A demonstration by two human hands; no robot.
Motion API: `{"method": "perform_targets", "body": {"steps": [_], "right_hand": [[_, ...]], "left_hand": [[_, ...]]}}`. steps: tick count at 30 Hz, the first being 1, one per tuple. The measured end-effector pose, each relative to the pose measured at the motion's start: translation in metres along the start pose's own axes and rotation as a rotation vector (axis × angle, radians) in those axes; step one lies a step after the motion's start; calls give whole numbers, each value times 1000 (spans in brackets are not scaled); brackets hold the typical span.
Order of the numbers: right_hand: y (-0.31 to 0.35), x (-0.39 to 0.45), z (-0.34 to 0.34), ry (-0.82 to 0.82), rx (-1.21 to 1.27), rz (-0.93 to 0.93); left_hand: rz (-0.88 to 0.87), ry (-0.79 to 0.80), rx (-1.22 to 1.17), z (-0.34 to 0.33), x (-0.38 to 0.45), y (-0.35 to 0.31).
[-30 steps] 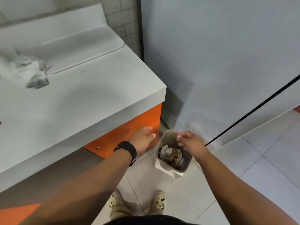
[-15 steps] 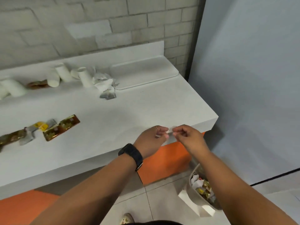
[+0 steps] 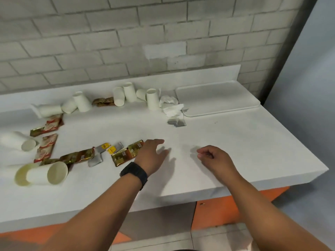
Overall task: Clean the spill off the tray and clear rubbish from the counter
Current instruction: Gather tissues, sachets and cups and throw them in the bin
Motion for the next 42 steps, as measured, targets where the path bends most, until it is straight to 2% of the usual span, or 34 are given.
{"method": "perform_targets", "body": {"steps": [3,6,9,12,19,25,29,35,42], "right_hand": [[2,10,-26,12,-18,9],[-1,16,-43,10,-53,15],[-1,23,-54,10,-124,37],[1,36,-61,24,-172,71],[0,97,-68,110,-327,139],[21,158,-79,184,-686,182],[16,178,-87,277,-802,159],[15,163,-95,160,-932,380],[7,131,-77,66,-492,211]], "left_hand": [[76,-103,185,13,14,44],[182,-25,377,14,21,80],[178,44,518,8,22,97],[113,62,535,-4,21,97],[45,-86,476,-6,24,80],[106,-6,499,2,34,82],[117,-2,484,1,34,79],[57,0,616,5,36,76],[11,-55,600,17,36,77]]}}
Point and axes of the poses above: each hand's wrist, its own x-axis towards the middle knuckle, its own z-axis out of the back of the hand, y = z × x, the point moved 4 cm from there along x, towards the middle knuckle, and after that the axes turned 13 degrees about x, right-handed, at the moved point
